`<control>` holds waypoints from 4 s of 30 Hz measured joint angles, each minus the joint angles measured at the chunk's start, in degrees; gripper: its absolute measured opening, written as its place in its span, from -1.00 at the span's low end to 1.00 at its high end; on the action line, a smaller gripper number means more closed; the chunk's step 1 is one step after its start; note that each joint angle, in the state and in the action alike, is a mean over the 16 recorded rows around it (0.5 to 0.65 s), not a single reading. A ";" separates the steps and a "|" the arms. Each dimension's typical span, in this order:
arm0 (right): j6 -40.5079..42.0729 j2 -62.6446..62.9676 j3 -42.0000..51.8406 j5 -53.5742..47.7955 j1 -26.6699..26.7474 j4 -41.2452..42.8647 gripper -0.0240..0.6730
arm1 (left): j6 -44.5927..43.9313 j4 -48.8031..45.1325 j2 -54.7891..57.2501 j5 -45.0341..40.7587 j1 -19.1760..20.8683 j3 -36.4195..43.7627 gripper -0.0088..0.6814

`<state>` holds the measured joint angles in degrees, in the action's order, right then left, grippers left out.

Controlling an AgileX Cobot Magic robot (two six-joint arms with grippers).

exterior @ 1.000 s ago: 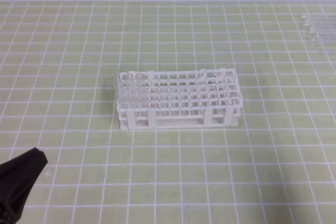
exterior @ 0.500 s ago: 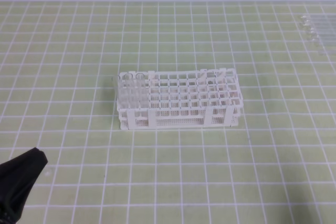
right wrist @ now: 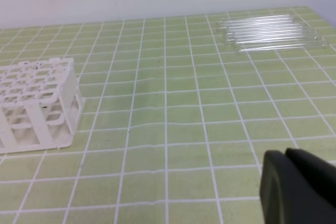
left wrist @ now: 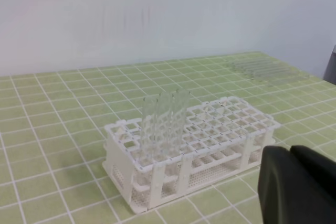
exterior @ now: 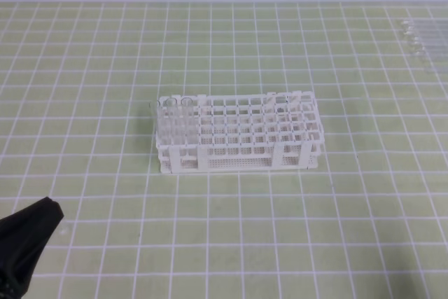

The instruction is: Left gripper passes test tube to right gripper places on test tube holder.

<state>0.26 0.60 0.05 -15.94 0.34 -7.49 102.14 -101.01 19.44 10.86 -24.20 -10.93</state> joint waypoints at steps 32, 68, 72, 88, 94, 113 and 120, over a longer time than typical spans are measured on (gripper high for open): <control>-0.26 0.00 0.00 -0.05 0.00 -1.28 -0.98 | 0.06 -0.22 -0.01 -3.53 0.01 -0.01 -0.98; -0.26 -0.10 0.00 -0.05 0.00 -1.28 -0.98 | -58.91 66.96 -0.41 -18.82 3.96 -0.07 -0.98; -0.26 -0.10 0.00 -0.05 0.00 -1.28 -0.98 | -85.22 88.55 -0.40 -20.95 5.58 -0.07 -0.98; -0.26 -0.10 0.00 -0.05 0.00 -1.28 -0.98 | -103.11 103.73 -6.90 -12.10 19.56 8.26 -0.98; -0.26 -0.10 0.00 -0.05 0.00 -1.28 -0.98 | -104.04 103.91 -13.11 -16.84 23.86 11.37 -0.98; -0.26 -0.10 0.00 -0.05 0.00 -1.28 -0.98 | -114.12 105.55 -20.75 -29.69 27.02 11.38 -0.98; -0.26 -0.10 0.00 -0.05 0.00 -1.28 -0.98 | -114.39 105.54 -20.89 -29.68 27.02 11.45 -0.98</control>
<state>0.00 0.50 0.05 -15.99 0.34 -8.77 -12.25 4.53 -1.45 -18.81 2.82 0.52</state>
